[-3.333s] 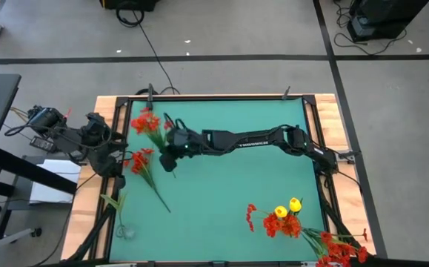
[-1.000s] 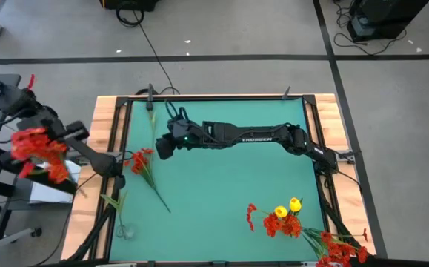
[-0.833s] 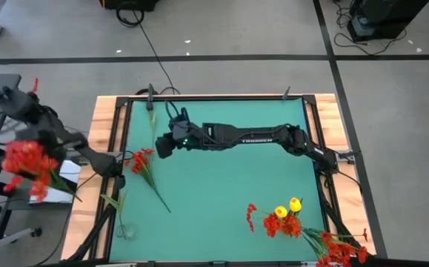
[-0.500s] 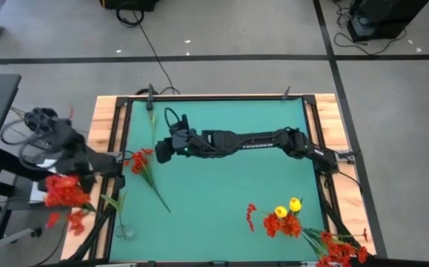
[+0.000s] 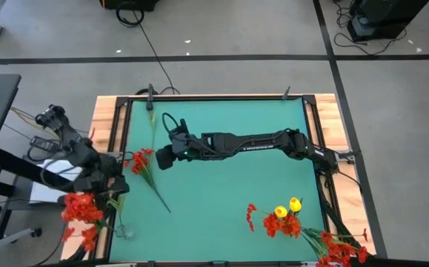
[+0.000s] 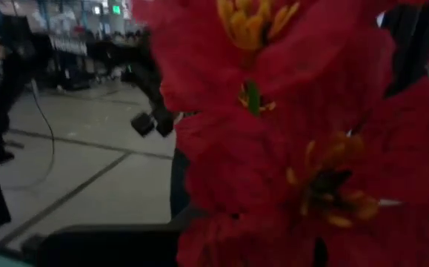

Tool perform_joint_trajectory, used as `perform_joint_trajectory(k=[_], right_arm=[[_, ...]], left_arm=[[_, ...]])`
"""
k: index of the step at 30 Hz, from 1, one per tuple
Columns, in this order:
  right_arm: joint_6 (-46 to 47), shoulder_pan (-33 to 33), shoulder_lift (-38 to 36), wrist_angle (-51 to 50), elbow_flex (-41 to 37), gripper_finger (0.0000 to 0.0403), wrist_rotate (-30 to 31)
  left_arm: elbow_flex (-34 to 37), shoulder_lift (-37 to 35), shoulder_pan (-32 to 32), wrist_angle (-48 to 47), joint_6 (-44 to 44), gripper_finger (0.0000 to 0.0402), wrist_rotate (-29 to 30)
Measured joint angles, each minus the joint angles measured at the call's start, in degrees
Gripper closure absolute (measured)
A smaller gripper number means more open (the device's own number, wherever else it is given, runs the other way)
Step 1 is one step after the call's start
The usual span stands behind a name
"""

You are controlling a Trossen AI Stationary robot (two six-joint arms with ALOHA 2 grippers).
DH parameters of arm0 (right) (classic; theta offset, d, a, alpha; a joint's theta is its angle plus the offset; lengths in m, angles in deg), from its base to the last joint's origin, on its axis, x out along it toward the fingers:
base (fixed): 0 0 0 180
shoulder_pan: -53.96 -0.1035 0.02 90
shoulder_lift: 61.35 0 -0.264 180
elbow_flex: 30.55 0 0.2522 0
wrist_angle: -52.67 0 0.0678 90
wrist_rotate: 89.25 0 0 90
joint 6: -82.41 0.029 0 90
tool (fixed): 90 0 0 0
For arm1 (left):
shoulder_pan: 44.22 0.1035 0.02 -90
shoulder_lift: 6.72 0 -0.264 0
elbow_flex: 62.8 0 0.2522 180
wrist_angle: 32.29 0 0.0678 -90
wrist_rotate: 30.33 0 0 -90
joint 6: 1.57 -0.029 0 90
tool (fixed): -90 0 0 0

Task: Sort flowers into vase by color
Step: Put the right red flowers into the transparent flower vase

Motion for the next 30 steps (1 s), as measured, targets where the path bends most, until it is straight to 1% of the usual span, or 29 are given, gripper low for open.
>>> perform_joint_trajectory(k=[7,9,16,20,26,30], right_arm=[[1.0,-0.2,0.0,0.1,0.0,0.0251,-2.1],[1.2,-0.3,0.0,0.1,0.0,0.0251,-2.5],[1.4,-0.9,0.0,0.2,0.0,0.0251,-3.0],[2.3,-1.1,0.0,0.2,0.0,0.0251,-3.1],[2.8,-1.3,0.0,0.4,0.0,0.0251,-3.4],[2.9,-1.4,0.0,0.4,0.0,0.0251,-3.6]], left_arm=[[4.2,0.0,-2.5,0.3,-0.1,0.0388,5.7],[4.7,0.0,-3.0,0.0,-0.1,0.0388,6.5],[5.3,0.0,-4.4,-1.7,-0.1,0.0388,7.1],[5.3,0.1,-5.2,-4.6,-0.1,0.0388,7.4],[5.3,0.0,-5.9,-4.8,0.1,0.0387,8.5],[5.3,0.1,-5.9,-4.7,0.7,0.0368,8.5]])
